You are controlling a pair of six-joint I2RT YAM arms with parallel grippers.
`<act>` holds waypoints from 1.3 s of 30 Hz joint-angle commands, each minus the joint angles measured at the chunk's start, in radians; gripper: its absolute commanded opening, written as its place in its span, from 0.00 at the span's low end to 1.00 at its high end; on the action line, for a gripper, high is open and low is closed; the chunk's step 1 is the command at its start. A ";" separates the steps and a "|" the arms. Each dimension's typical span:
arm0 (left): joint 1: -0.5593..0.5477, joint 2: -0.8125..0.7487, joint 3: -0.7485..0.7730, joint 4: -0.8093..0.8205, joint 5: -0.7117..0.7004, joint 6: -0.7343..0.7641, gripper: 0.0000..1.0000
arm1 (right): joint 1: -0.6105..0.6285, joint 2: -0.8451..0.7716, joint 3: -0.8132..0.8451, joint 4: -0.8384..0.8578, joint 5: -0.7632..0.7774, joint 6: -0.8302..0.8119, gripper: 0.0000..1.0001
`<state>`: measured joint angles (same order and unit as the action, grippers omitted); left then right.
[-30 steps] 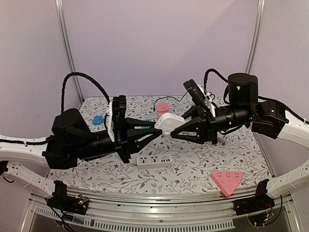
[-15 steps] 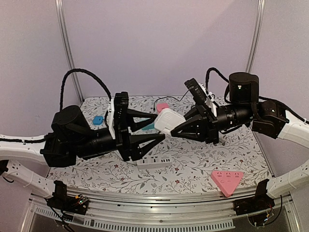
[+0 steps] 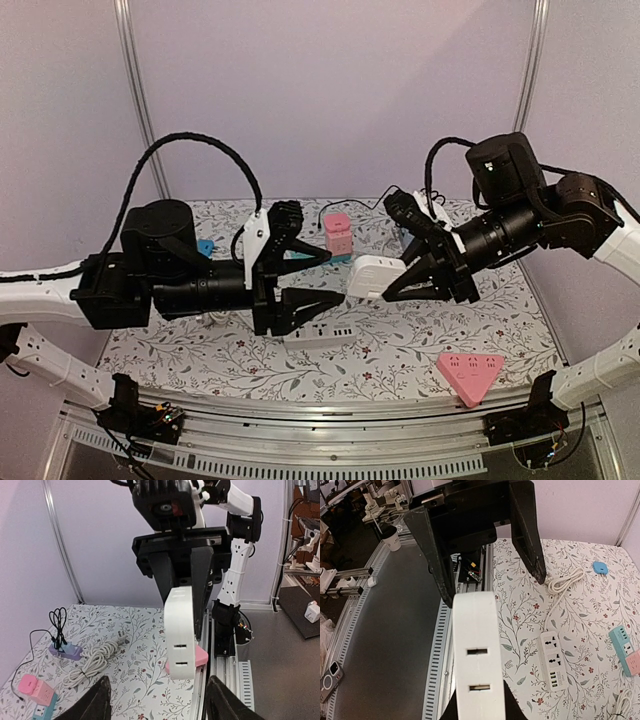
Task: Insert the plug
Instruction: Adjust the plug.
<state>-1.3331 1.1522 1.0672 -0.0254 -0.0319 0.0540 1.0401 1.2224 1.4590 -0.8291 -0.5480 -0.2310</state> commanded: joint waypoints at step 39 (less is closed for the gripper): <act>0.009 -0.013 -0.091 0.241 0.075 -0.050 0.00 | 0.035 -0.026 -0.186 0.340 0.015 0.025 0.65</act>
<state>-1.3323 1.2190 1.0679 0.0284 0.0650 -0.0097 1.0687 1.2819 1.4380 -0.8257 -0.4973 -0.3389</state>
